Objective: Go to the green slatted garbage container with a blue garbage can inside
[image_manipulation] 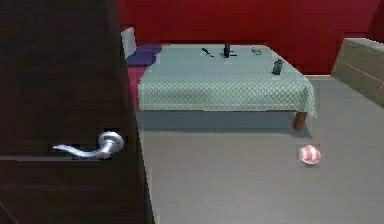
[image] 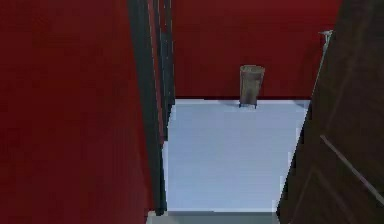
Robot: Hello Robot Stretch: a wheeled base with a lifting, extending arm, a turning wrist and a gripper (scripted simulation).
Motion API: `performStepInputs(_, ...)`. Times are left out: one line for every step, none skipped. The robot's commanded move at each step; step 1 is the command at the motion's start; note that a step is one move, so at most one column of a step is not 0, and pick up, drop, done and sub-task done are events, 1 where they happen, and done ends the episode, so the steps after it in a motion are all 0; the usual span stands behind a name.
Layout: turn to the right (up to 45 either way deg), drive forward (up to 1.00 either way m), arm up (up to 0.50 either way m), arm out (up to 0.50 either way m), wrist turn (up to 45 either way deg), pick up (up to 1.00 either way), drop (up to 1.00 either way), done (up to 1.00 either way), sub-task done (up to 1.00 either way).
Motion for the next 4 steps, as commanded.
performStepInputs(0.0,0.45,0.0,0.0,0.0,0.0,0.0,0.0,0.0)
performStepInputs(15.0,0.0,0.0,0.0,0.0,0.0,0.0,0.0,0.0)
performStepInputs(0.0,1.0,0.0,0.0,0.0,0.0,0.0,0.0,0.0)
performStepInputs(15.0,0.0,0.0,0.0,0.0,0.0,0.0,0.0,0.0)
